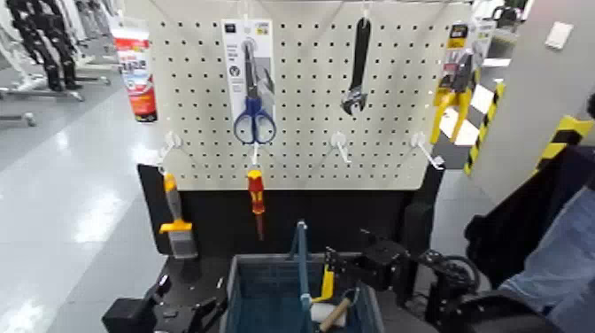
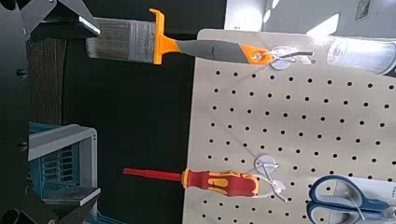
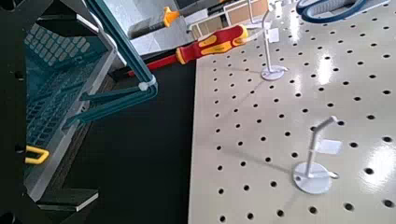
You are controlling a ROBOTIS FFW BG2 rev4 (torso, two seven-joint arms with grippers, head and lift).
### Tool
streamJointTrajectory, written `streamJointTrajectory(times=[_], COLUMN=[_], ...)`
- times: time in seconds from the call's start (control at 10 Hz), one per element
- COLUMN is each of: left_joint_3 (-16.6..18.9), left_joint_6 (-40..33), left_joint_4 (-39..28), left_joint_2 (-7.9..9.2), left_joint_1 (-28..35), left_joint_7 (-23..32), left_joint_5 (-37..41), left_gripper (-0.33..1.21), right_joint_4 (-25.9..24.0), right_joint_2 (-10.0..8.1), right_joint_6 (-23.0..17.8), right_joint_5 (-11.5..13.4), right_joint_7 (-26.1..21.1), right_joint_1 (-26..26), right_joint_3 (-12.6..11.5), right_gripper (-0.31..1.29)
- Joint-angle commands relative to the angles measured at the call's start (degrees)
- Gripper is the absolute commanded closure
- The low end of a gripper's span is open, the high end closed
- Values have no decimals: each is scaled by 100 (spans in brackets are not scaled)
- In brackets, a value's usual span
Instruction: Put the tool with the wooden handle into the crate.
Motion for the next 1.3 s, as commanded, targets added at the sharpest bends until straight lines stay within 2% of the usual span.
streamJointTrajectory(times=[0.1, 0.4, 0.6, 0.8, 1.0, 1.3], left_joint_3=[-7, 2, -15, -33, -33, -24], left_joint_6=[21, 48, 83, 118, 153, 179], left_joint_4=[0, 0, 0, 0, -9, -26], left_joint_2=[-7, 11, 20, 37, 46, 55], left_joint_1=[-10, -27, -45, -63, -63, -54], left_joint_7=[0, 0, -9, -18, -35, -35], left_joint_5=[0, 0, 0, 0, 0, -9], left_gripper=[11, 11, 11, 11, 11, 11], right_joint_4=[-792, -1056, -1161, -1275, -1223, -950], right_joint_2=[122, 359, 403, 429, 473, 781], right_joint_6=[-152, -987, -1532, -1769, -2173, -3386], right_joint_5=[320, 496, 514, 689, 742, 1050], right_joint_7=[-432, -792, -1021, -1126, -1355, -2339], right_joint_1=[565, 1338, 1769, 2164, 2516, 3052], right_joint_3=[-306, -552, -648, -684, -701, -798], right_gripper=[8, 10, 11, 11, 11, 12])
